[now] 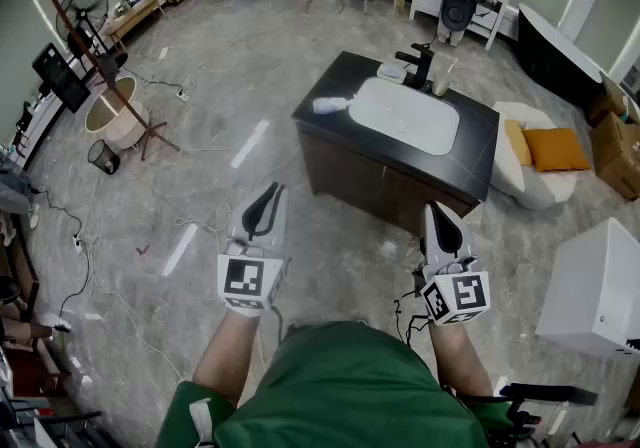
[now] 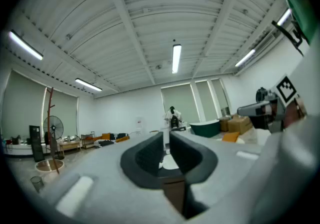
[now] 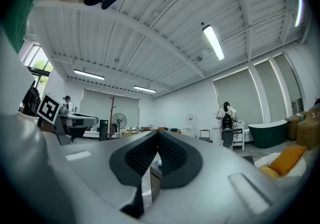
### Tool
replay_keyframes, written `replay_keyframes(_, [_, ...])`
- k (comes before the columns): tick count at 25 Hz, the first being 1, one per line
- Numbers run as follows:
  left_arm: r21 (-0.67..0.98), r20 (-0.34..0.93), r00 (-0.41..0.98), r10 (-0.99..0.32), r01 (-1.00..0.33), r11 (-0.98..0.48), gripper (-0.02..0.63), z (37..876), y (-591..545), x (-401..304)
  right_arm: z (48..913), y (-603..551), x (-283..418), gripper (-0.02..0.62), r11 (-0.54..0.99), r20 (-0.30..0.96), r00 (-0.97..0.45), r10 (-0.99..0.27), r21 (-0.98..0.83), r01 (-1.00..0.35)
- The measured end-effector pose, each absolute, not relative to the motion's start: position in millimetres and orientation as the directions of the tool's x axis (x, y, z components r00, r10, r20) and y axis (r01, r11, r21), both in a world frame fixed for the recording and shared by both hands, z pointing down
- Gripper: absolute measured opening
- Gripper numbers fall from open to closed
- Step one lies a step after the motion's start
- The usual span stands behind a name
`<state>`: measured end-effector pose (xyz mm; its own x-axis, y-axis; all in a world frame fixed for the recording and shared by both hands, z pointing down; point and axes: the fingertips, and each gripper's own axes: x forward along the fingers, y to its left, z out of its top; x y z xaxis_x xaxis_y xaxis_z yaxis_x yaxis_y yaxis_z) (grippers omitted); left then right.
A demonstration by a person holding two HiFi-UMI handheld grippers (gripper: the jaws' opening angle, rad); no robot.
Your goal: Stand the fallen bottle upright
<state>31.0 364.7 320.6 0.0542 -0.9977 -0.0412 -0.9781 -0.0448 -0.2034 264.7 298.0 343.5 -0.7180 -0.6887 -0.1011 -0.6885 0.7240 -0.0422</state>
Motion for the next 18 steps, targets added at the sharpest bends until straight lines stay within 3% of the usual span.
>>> replay_keyframes(10, [-0.218,0.002,0.017,-1.0,-0.976,-0.017,0.044,337,379,57,363,298,289,0.003,0.743,-0.093,-0.737,-0.669,-0.111,-0.66])
replay_keyframes(18, [-0.206,0.043,-0.06,-0.997,-0.977,0.05,0.117,346,370,26,377,273,288,0.003,0.716,-0.048,-0.719,-0.693,-0.166,-0.678])
